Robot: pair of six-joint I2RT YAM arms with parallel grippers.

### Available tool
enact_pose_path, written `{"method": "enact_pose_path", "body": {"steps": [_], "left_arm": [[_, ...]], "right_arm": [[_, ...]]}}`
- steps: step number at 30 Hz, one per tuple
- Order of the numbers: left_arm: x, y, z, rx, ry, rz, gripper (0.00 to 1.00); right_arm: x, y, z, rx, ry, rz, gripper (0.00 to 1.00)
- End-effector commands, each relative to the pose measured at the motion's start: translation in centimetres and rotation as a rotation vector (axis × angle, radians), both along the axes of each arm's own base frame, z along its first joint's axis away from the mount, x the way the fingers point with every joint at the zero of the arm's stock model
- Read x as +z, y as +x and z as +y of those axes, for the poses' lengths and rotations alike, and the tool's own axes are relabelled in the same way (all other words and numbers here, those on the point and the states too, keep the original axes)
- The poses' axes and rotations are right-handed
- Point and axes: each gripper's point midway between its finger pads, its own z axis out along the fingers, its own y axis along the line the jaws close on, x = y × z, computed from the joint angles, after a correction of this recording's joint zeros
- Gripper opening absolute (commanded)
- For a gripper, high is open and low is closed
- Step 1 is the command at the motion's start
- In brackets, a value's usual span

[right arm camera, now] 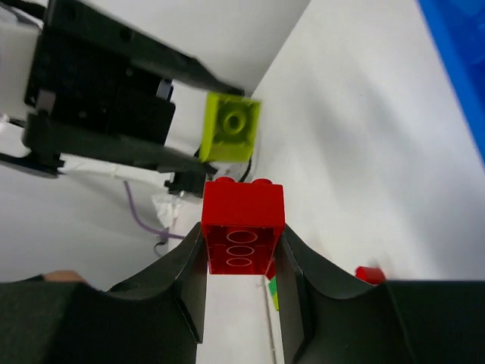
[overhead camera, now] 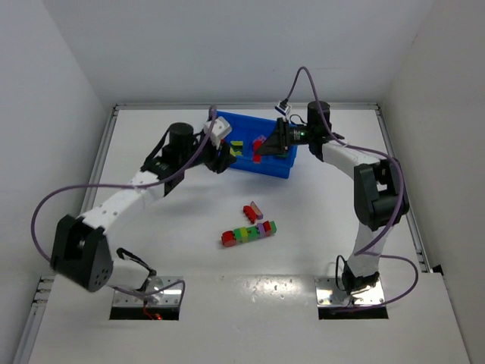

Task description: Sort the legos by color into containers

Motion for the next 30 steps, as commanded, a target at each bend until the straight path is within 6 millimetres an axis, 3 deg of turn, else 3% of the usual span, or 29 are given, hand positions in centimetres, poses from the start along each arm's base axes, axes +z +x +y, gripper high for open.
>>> {"method": "enact_pose_path", "body": {"steps": [1, 2, 3, 4, 5, 7, 8, 9, 10, 11, 13, 16, 18, 19, 20, 21, 22, 24, 25, 26, 27, 28, 29, 30], "left_arm": [[2.3, 5.8, -0.9, 0.116, -0.069, 0.006, 0.06], [1.5, 6.7, -1.3, 0.12, -0.063, 0.039, 0.06], [-1.3, 8.0, -2.2, 0.111, -0.041, 0.11, 0.07], [-0.1, 9.6, -2.5, 0.12, -0.07, 0.112, 0.09], [-2.7, 11.0, -2.5, 0.14, -0.055, 0.173, 0.1], [-3.9, 12.2, -2.7, 0.154, -0.075, 0.224, 0.13], [-3.5, 13.0, -3.1, 0.153, -0.08, 0.213, 0.13], [-4.1, 13.5, -3.3, 0.158, -0.083, 0.229, 0.16], [-6.3, 14.2, -3.1, 0.17, -0.064, 0.269, 0.18], [-6.0, 15.1, -3.2, 0.183, -0.062, 0.261, 0.19], [-7.4, 15.8, -3.4, 0.204, -0.061, 0.307, 0.22], [-9.2, 17.0, -3.6, 0.216, -0.067, 0.349, 0.45], [-9.1, 17.5, -3.9, 0.192, -0.098, 0.349, 0.55], [-8.7, 17.5, -4.2, 0.184, -0.125, 0.358, 0.6], [-8.3, 17.5, -4.5, 0.174, -0.141, 0.355, 0.73], [-6.5, 17.8, -4.7, 0.171, -0.17, 0.314, 0.81], [-5.5, 18.2, -4.1, 0.195, -0.193, 0.306, 0.96], [-2.5, 19.1, -3.4, 0.226, -0.222, 0.248, 0.99], [0.3, 19.2, -2.6, 0.232, -0.245, 0.201, 0.99], [1.8, 19.3, -1.8, 0.25, -0.253, 0.177, 1.0], [4.3, 19.8, -0.3, 0.27, -0.272, 0.138, 1.0], [5.3, 19.8, 0.8, 0.308, -0.278, 0.146, 1.0], [8.1, 19.5, 2.1, 0.34, -0.302, 0.113, 1.0], [9.3, 19.8, 4.5, 0.39, -0.318, 0.097, 1.0]], "right_arm": [[3.0, 1.3, -1.0, -0.066, -0.017, -0.164, 0.0], [2.9, 1.0, -1.1, -0.072, -0.031, -0.149, 0.0], [3.1, 1.0, -1.6, -0.079, -0.037, -0.159, 0.0], [3.2, 0.8, -1.7, -0.091, -0.05, -0.188, 0.0], [3.2, 0.7, -2.3, -0.1, -0.058, -0.179, 0.0], [2.7, 0.4, -2.8, -0.114, -0.073, -0.198, 0.0], [3.2, 0.1, -3.3, -0.123, -0.074, -0.198, 0.0], [3.0, -0.2, -3.4, -0.128, -0.083, -0.2, 0.0], [2.9, 0.0, -3.7, -0.137, -0.086, -0.19, 0.0], [2.9, -0.4, -3.8, -0.134, -0.09, -0.207, 0.0], [2.8, 0.0, -4.4, -0.161, -0.109, -0.21, 0.0], [2.4, 1.1, -4.9, -0.201, -0.141, -0.225, 0.0], [2.3, 1.9, -5.1, -0.224, -0.169, -0.239, 0.0], [1.9, 2.3, -5.2, -0.233, -0.186, -0.239, 0.0], [1.9, 3.3, -5.1, -0.256, -0.219, -0.282, 0.0], [1.5, 3.7, -5.3, -0.271, -0.246, -0.275, 0.0], [0.9, 4.6, -5.3, -0.302, -0.285, -0.284, 0.0], [0.5, 6.4, -5.5, -0.33, -0.313, -0.297, 0.0], [0.3, 7.4, -5.3, -0.355, -0.338, -0.304, 0.0], [1.3, 8.6, -5.3, -0.376, -0.339, -0.336, 0.0], [0.3, 9.3, -4.2, -0.36, -0.348, -0.327, 0.0], [0.0, 9.9, -3.7, -0.355, -0.356, -0.335, 0.0], [1.4, 11.2, -2.9, -0.36, -0.343, -0.378, 0.0], [1.5, 11.2, -1.0, -0.328, -0.332, -0.393, 0.0]]}}
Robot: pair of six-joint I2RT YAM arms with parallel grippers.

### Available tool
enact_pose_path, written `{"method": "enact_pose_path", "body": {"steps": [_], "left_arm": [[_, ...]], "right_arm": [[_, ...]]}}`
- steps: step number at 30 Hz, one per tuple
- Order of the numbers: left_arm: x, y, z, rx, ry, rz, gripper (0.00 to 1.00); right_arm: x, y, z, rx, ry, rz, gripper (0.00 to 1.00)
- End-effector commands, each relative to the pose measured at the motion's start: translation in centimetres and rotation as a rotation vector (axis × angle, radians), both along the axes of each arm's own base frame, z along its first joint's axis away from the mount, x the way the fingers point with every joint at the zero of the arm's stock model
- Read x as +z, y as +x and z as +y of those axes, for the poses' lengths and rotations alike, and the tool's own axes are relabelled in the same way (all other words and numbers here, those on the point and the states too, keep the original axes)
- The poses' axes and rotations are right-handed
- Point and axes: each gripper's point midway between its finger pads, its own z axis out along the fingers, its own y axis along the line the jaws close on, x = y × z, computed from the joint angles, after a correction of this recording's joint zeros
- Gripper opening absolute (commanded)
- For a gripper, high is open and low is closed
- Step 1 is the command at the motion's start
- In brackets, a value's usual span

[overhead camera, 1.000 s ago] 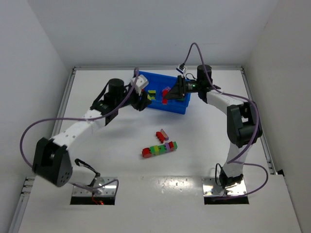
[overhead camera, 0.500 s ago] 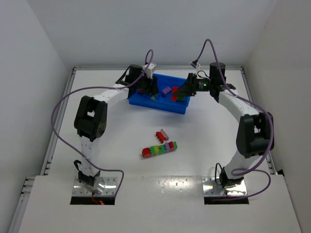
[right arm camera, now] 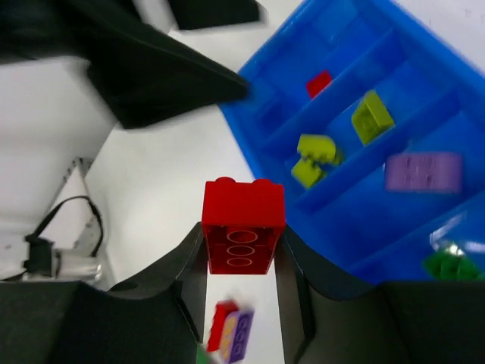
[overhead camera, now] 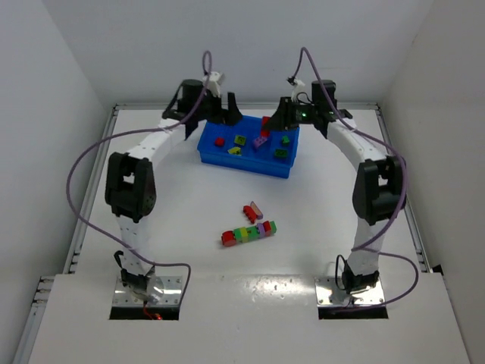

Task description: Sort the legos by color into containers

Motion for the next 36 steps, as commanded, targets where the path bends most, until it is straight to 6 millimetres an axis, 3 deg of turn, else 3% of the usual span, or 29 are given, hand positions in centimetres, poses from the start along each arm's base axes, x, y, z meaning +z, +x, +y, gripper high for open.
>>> {"method": "enact_pose_path", "body": {"steps": [1, 2, 3, 4, 6, 7, 8, 9, 11, 12, 14, 15, 16, 20, 25, 27, 34, 36], "left_arm": [[15.4, 0.3, 6.9, 0.159, -0.112, -0.242, 1.0], [16.4, -0.1, 8.3, 0.176, -0.146, -0.238, 1.0], [17.3, -0.9, 11.0, 0.175, -0.172, -0.237, 1.0], [17.9, -1.3, 12.4, 0.173, -0.192, -0.243, 1.0], [17.8, -1.9, 16.2, 0.169, -0.225, -0.211, 1.0], [17.8, -2.6, 17.2, 0.158, -0.233, -0.187, 1.0], [17.6, -3.0, 19.2, 0.174, -0.226, -0.189, 1.0], [16.5, -3.4, 20.2, 0.205, -0.212, -0.163, 1.0], [16.9, -4.9, 21.4, 0.229, -0.175, -0.189, 1.0], [15.8, -5.4, 21.6, 0.239, -0.159, -0.175, 1.0], [16.7, -7.0, 21.5, 0.22, -0.107, -0.231, 1.0], [15.6, -7.6, 21.5, 0.215, -0.093, -0.22, 1.0], [16.4, -8.4, 21.0, 0.218, -0.073, -0.249, 1.0], [15.2, -10.2, 19.8, 0.163, 0.016, -0.279, 1.0], [13.4, -10.4, 19.0, 0.146, 0.023, -0.246, 1.0], [13.0, -10.6, 18.5, 0.128, 0.018, -0.237, 1.0], [12.3, -11.0, 16.8, 0.092, 0.024, -0.233, 1.0], [11.9, -11.0, 16.8, 0.092, 0.024, -0.23, 1.0]], "right_arm": [[-0.3, 2.6, 4.2, 0.041, -0.039, -0.084, 0.0], [1.2, 3.7, 5.6, 0.05, -0.031, -0.136, 0.0], [0.9, 3.2, 8.0, 0.094, -0.027, -0.14, 0.0], [0.0, 4.1, 9.7, 0.116, -0.023, -0.147, 0.0], [-0.6, 3.8, 13.0, 0.149, -0.019, -0.157, 0.0], [-1.1, 3.9, 14.1, 0.159, -0.018, -0.172, 0.0], [-3.5, 3.7, 15.9, 0.155, -0.042, -0.14, 0.0], [-3.8, 3.9, 16.8, 0.155, -0.048, -0.147, 0.0], [-6.0, 5.1, 18.0, 0.111, -0.078, -0.147, 0.0], [-6.9, 5.2, 18.6, 0.104, -0.094, -0.138, 0.01], [-9.0, 6.8, 18.7, 0.048, -0.121, -0.11, 0.06], [-9.4, 7.5, 18.6, 0.024, -0.132, -0.117, 0.06], [-9.9, 8.0, 18.3, -0.005, -0.152, -0.115, 0.08], [-10.5, 9.1, 18.0, -0.064, -0.199, -0.147, 0.07], [-10.0, 9.5, 18.1, -0.075, -0.189, -0.172, 0.02], [-9.3, 9.9, 18.1, -0.073, -0.157, -0.182, 0.0], [-3.3, 9.5, 18.9, -0.036, 0.025, -0.22, 0.0], [-2.7, 10.2, 18.4, -0.06, 0.049, -0.24, 0.0]]}}
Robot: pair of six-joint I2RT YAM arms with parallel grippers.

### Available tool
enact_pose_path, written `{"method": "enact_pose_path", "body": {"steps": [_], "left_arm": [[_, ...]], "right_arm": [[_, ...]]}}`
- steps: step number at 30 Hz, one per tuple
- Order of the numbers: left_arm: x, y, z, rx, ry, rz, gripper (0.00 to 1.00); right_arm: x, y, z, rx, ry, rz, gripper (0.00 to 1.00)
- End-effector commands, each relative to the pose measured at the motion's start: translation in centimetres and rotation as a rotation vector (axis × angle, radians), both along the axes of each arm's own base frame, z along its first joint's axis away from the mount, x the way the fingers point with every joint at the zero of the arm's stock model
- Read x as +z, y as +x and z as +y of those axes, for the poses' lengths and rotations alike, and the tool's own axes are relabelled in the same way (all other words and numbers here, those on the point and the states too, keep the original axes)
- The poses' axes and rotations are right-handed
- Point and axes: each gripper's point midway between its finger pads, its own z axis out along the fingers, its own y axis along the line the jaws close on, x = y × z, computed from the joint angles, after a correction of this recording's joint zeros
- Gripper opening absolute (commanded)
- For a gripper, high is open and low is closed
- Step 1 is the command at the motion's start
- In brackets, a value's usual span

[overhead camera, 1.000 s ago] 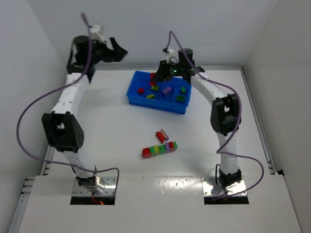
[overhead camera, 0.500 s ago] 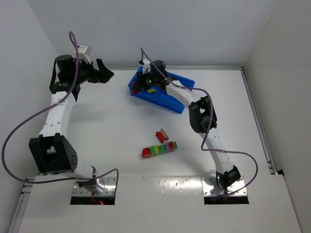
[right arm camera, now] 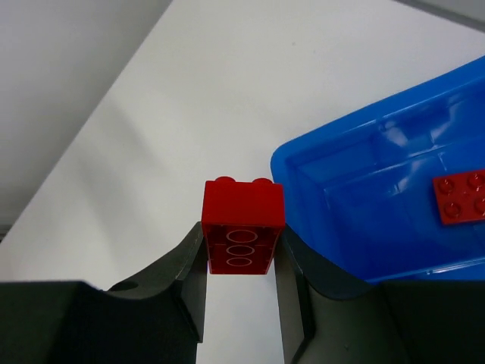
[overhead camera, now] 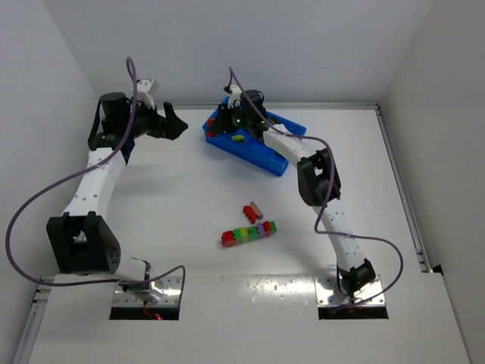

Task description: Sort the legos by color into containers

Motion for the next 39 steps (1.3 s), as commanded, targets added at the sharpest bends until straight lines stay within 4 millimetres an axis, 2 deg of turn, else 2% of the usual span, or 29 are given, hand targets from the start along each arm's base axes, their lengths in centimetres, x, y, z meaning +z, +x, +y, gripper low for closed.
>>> {"method": "enact_pose_path", "body": {"steps": [1, 4, 7, 10, 11, 12, 14, 15, 17, 20, 21, 25, 27, 28, 29, 30, 31, 32, 37, 39], "left_arm": [[1.5, -0.3, -0.5, -0.018, 0.017, -0.07, 1.0], [1.6, -0.4, -0.7, -0.017, 0.021, -0.079, 1.0], [1.6, -0.6, -0.6, -0.007, 0.025, -0.079, 1.0], [1.5, -0.5, -0.4, 0.003, 0.028, -0.079, 1.0], [1.5, -0.5, -0.4, 0.003, 0.028, -0.079, 1.0], [1.5, -0.5, -0.4, 0.006, 0.021, -0.074, 1.0], [1.1, -0.6, -0.4, 0.005, 0.02, -0.065, 1.0], [1.1, -0.5, -0.3, 0.014, 0.023, -0.065, 1.0], [1.1, -0.5, -0.3, 0.014, 0.023, -0.065, 1.0], [2.0, -0.4, -0.3, 0.014, 0.024, -0.084, 1.0], [1.6, -0.2, -0.3, 0.014, 0.024, -0.075, 1.0], [2.0, -0.2, -0.7, 0.005, 0.024, -0.085, 1.0], [1.7, 0.0, -0.7, 0.005, 0.023, -0.075, 1.0], [1.7, 0.0, -0.7, 0.005, 0.023, -0.075, 1.0], [1.7, 0.0, -0.7, 0.005, 0.023, -0.075, 1.0], [1.3, -0.1, -0.7, 0.005, 0.023, -0.066, 1.0], [1.3, -0.1, -0.7, 0.005, 0.023, -0.066, 1.0], [1.3, -0.1, -0.7, 0.005, 0.023, -0.066, 1.0], [0.9, -0.1, -1.2, -0.013, 0.019, -0.057, 1.0], [0.9, -0.2, -1.3, -0.022, 0.016, -0.058, 1.0]], "right_arm": [[6.0, 1.3, -0.3, -0.027, 0.114, -0.109, 0.0], [5.1, 3.8, -1.9, -0.183, 0.076, -0.152, 0.0], [3.7, 5.2, -2.9, -0.262, 0.035, -0.175, 0.0], [3.5, 6.7, -3.5, -0.325, 0.025, -0.235, 0.0], [3.9, 7.0, -3.7, -0.339, 0.032, -0.25, 0.0], [2.4, 7.5, -3.9, -0.355, 0.006, -0.25, 0.0], [2.7, 7.7, -3.0, -0.345, 0.011, -0.27, 0.0], [2.0, 7.8, -3.0, -0.344, 0.005, -0.262, 0.0], [1.2, 7.1, -2.1, -0.306, -0.002, -0.259, 0.0], [-1.8, 5.6, -1.5, -0.261, -0.034, -0.2, 0.0], [-3.0, 5.1, -1.6, -0.249, -0.045, -0.179, 0.0], [-4.3, 2.9, -0.3, -0.145, -0.053, -0.125, 0.0], [-5.1, 0.8, 0.6, -0.037, -0.031, -0.082, 0.0], [-3.8, 0.1, 1.0, 0.007, 0.0, -0.099, 0.0], [-3.2, -1.5, 1.7, 0.091, 0.033, -0.093, 0.0], [-3.7, -2.7, 1.7, 0.131, 0.043, -0.078, 0.0], [-2.8, -3.2, 2.0, 0.166, 0.061, -0.085, 0.0], [-3.0, -4.2, 2.2, 0.215, 0.07, -0.058, 0.0], [-2.8, -6.0, 1.8, 0.285, 0.076, 0.035, 0.0], [-1.6, -6.4, 1.5, 0.297, 0.066, -0.007, 0.0]]}}
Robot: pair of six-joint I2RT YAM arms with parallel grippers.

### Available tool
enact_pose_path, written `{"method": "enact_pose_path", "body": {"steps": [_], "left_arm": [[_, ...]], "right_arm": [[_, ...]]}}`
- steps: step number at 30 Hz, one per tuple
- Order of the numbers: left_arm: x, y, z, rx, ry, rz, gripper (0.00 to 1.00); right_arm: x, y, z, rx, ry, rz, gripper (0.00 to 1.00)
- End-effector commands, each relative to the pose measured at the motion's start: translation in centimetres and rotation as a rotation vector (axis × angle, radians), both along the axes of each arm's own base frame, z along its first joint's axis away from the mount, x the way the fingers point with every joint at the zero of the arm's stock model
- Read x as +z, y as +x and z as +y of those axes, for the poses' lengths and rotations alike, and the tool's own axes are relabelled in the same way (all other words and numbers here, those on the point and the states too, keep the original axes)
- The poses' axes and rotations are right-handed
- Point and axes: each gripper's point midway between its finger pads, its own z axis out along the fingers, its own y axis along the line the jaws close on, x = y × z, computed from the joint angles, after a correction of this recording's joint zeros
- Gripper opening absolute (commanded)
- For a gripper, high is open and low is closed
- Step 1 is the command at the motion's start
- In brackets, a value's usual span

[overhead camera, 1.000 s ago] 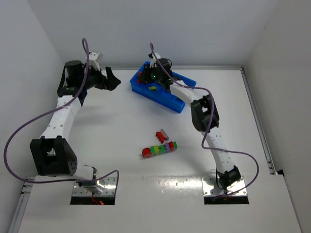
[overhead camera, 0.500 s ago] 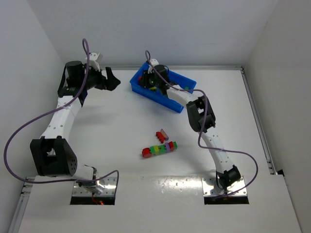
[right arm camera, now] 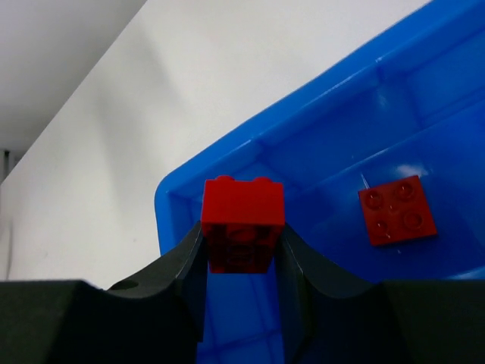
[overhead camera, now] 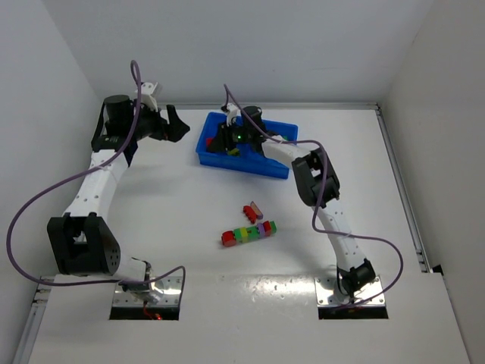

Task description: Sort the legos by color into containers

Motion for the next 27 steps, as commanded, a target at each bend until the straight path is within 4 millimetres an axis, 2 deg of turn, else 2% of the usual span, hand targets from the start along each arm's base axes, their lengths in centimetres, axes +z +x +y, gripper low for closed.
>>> {"method": "enact_pose_path", "body": {"steps": [1, 2, 3, 4, 5, 6, 8, 9, 10, 11, 12, 13, 14, 15, 16, 17, 18, 20, 21, 22, 23, 24, 25, 26, 27], "left_arm": [[2.0, 0.1, -0.6, -0.027, 0.0, -0.069, 1.0], [1.7, 0.2, -0.6, -0.027, 0.0, -0.06, 1.0], [1.7, 0.2, -0.6, -0.027, 0.0, -0.06, 1.0], [1.7, 0.2, -0.6, -0.027, 0.0, -0.06, 1.0], [1.7, 0.1, -1.1, -0.045, -0.003, -0.06, 1.0], [1.7, 0.1, -1.1, -0.048, 0.004, -0.065, 1.0], [1.3, -0.1, -1.5, -0.06, 0.011, -0.061, 1.0], [1.2, 0.0, -1.4, -0.063, 0.019, -0.067, 1.0], [1.1, -0.6, -2.0, -0.085, 0.014, -0.064, 1.0], [0.5, -0.7, -2.2, -0.1, 0.02, -0.064, 1.0], [0.6, -1.1, -2.4, -0.123, 0.028, -0.082, 1.0], [0.0, -2.4, -3.3, -0.179, 0.017, -0.075, 1.0], [-0.1, -3.0, -3.7, -0.212, 0.018, -0.091, 1.0], [-0.6, -3.8, -4.4, -0.269, 0.048, -0.119, 1.0], [-1.7, -5.7, -5.4, -0.347, 0.047, -0.116, 1.0], [-2.5, -6.5, -5.6, -0.387, 0.065, -0.114, 1.0], [-3.5, -7.3, -6.2, -0.469, 0.133, -0.154, 1.0], [-4.8, -9.3, -7.9, -0.599, 0.182, -0.161, 0.97], [-6.8, -10.8, -8.6, -0.665, 0.19, -0.094, 0.95], [-7.6, -11.2, -9.1, -0.736, 0.249, -0.131, 0.9], [-8.1, -11.8, -10.7, -0.8, 0.283, -0.128, 0.88], [-10.1, -12.1, -11.6, -0.84, 0.292, -0.047, 0.86], [-10.9, -12.2, -12.5, -0.866, 0.303, -0.01, 0.82], [-10.0, -12.0, -14.3, -0.917, 0.308, -0.024, 0.79], [-10.5, -12.3, -15.1, -0.943, 0.287, 0.013, 0.76]], "right_arm": [[3.2, -2.8, -0.3, 0.104, 0.006, -0.007, 0.0], [3.5, -2.8, -0.4, 0.116, -0.009, -0.036, 0.0], [3.7, -3.1, -0.5, 0.129, -0.015, -0.038, 0.11], [3.6, -3.5, -0.8, 0.133, -0.032, -0.018, 0.32], [3.7, -3.6, -0.8, 0.134, -0.036, -0.009, 0.48], [3.4, -3.5, -1.0, 0.128, -0.052, -0.012, 0.77], [4.9, -3.6, -1.2, 0.119, -0.043, -0.041, 0.92], [5.5, -3.6, -1.2, 0.118, -0.033, -0.061, 0.92], [5.1, -4.1, -1.6, 0.102, -0.035, -0.052, 0.92], [8.6, -3.8, -1.4, 0.095, 0.019, -0.142, 0.92], [9.8, -3.4, -1.7, 0.051, 0.031, -0.179, 0.92], [9.8, -3.3, -2.7, 0.009, 0.037, -0.165, 0.92], [11.6, -3.0, -3.0, -0.017, 0.055, -0.216, 0.92], [14.1, -2.9, -3.9, -0.079, 0.054, -0.255, 0.92], [15.1, -1.4, -5.9, -0.176, 0.033, -0.272, 0.92], [16.7, -1.5, -6.7, -0.189, 0.044, -0.293, 0.92], [18.6, -1.0, -9.0, -0.283, 0.005, -0.308, 0.92], [19.0, 0.2, -13.4, -0.393, -0.079, -0.284, 0.92], [17.4, -0.6, -15.5, -0.411, -0.166, -0.194, 0.92], [17.4, -0.7, -17.2, -0.426, -0.218, -0.204, 0.92], [18.6, -0.9, -20.8, -0.513, -0.265, -0.222, 0.92], [15.9, -2.2, -23.0, -0.541, -0.358, -0.175, 0.92], [15.5, -2.7, -25.1, -0.596, -0.422, -0.179, 0.83], [15.0, -2.8, -29.0, -0.731, -0.532, -0.176, 0.8], [14.3, -4.6, -31.2, -0.779, -0.596, -0.141, 0.78]]}}
